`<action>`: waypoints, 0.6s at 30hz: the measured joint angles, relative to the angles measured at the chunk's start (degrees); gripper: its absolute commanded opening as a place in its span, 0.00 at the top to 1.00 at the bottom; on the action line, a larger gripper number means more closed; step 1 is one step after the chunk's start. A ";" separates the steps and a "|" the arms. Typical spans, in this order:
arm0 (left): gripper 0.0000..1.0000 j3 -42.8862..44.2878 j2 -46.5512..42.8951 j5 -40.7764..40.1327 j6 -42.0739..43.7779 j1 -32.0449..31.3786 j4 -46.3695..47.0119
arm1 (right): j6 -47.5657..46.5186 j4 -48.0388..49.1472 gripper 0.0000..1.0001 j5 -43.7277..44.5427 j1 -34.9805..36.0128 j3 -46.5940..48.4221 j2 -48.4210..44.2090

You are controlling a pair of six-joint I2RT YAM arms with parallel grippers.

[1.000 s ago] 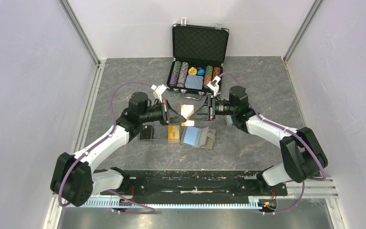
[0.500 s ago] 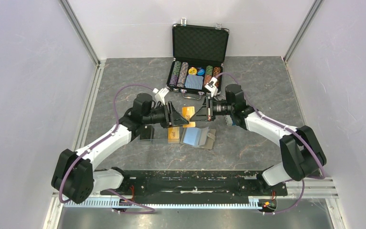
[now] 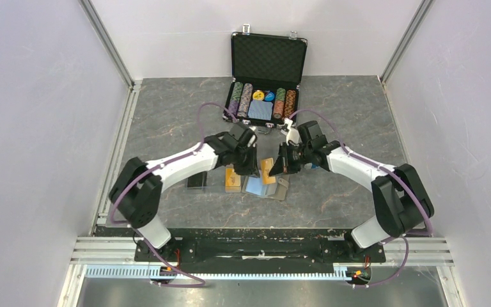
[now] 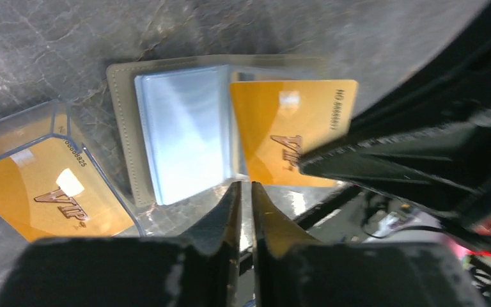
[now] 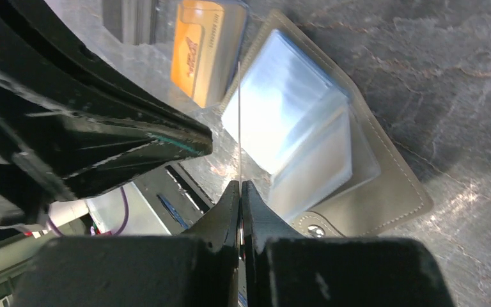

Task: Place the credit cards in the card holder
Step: Move the storage box to the center of the board.

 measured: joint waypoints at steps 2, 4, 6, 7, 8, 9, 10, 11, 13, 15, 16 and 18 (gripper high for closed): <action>0.95 1.99 3.08 -2.95 0.90 -1.38 -3.13 | -0.33 -0.98 1.00 0.70 0.00 -0.20 0.46; 0.98 3.02 5.40 -5.44 1.68 -2.14 -6.14 | -0.68 -1.62 1.00 1.20 0.00 -0.31 0.85; 0.98 3.21 6.69 -7.43 2.25 -2.12 -8.39 | -0.90 -1.95 1.00 1.55 0.00 -0.31 1.40; 0.98 3.21 7.10 -8.31 2.43 -2.05 -9.29 | -0.92 -2.01 1.00 1.60 0.00 -0.33 1.46; 0.98 3.21 7.56 -9.49 2.64 -2.05 -10.29 | -1.03 -2.10 1.00 1.64 0.02 -0.33 1.62; 0.98 3.21 7.98 -10.49 2.80 -1.99 -11.19 | -1.05 -2.10 1.00 1.75 0.02 -0.33 1.77; 0.98 3.23 8.28 -11.47 2.89 -1.90 -11.82 | -1.07 -2.12 1.00 1.81 0.11 -0.33 1.97; 0.98 3.23 8.50 -12.31 2.95 -1.84 -12.26 | -1.07 -2.14 1.00 1.95 0.13 -0.33 2.14; 0.98 3.26 8.63 -13.66 3.04 -1.73 -12.98 | -1.09 -2.16 1.00 2.21 0.26 -0.33 2.45; 0.98 3.26 8.63 -15.10 3.04 -1.66 -13.94 | -1.07 -2.14 1.00 2.40 0.46 -0.31 2.75; 0.98 3.28 8.63 -15.69 3.06 -1.57 -14.45 | -1.07 -2.14 1.00 2.49 0.61 -0.31 3.02; 0.98 3.26 8.63 -16.85 3.08 -1.07 -15.19 | -1.05 -2.16 1.00 2.62 1.05 -0.31 3.63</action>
